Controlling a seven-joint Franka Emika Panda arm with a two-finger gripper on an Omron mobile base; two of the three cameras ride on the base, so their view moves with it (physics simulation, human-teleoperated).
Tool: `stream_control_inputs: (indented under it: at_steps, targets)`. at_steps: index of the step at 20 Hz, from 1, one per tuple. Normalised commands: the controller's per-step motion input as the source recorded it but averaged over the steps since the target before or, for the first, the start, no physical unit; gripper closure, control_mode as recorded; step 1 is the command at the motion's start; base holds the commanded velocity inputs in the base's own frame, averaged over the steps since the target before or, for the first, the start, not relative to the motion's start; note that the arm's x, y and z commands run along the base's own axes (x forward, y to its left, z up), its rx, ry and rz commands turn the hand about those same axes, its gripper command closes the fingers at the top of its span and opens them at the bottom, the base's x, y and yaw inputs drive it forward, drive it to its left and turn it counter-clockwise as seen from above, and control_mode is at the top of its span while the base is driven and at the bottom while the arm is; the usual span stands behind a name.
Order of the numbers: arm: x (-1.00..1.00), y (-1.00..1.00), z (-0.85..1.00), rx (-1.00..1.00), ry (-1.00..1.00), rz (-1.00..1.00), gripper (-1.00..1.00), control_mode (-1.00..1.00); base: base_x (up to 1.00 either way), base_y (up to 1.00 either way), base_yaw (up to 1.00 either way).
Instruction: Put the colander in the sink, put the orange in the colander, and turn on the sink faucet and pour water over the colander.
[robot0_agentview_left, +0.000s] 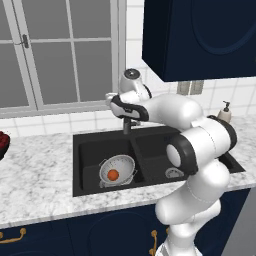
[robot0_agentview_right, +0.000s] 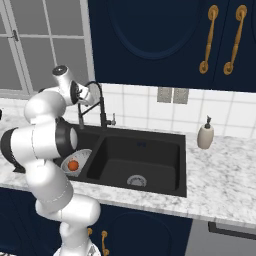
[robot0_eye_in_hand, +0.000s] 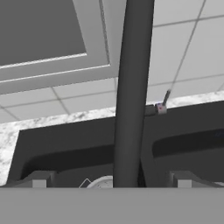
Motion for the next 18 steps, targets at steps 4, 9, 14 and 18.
stream_control_inputs:
  at_steps: [4, 9, 14, 18]
  targets:
    - [0.13, 0.21, 0.0, 0.0, 0.0, 0.0, -1.0, -1.0, 0.0, 0.0, 0.0]
    - [0.08, 0.15, -0.02, 0.0, 0.0, 0.0, -1.0, -1.0, 0.0, 0.0, 0.0]
    - [0.09, 0.11, -0.03, 0.0, 0.0, 0.0, -1.0, -1.0, 0.0, 0.0, 0.0]
    - [0.14, 0.18, -0.02, 0.0, 0.0, 0.0, -1.0, -1.0, 0.0, 0.0, 0.0]
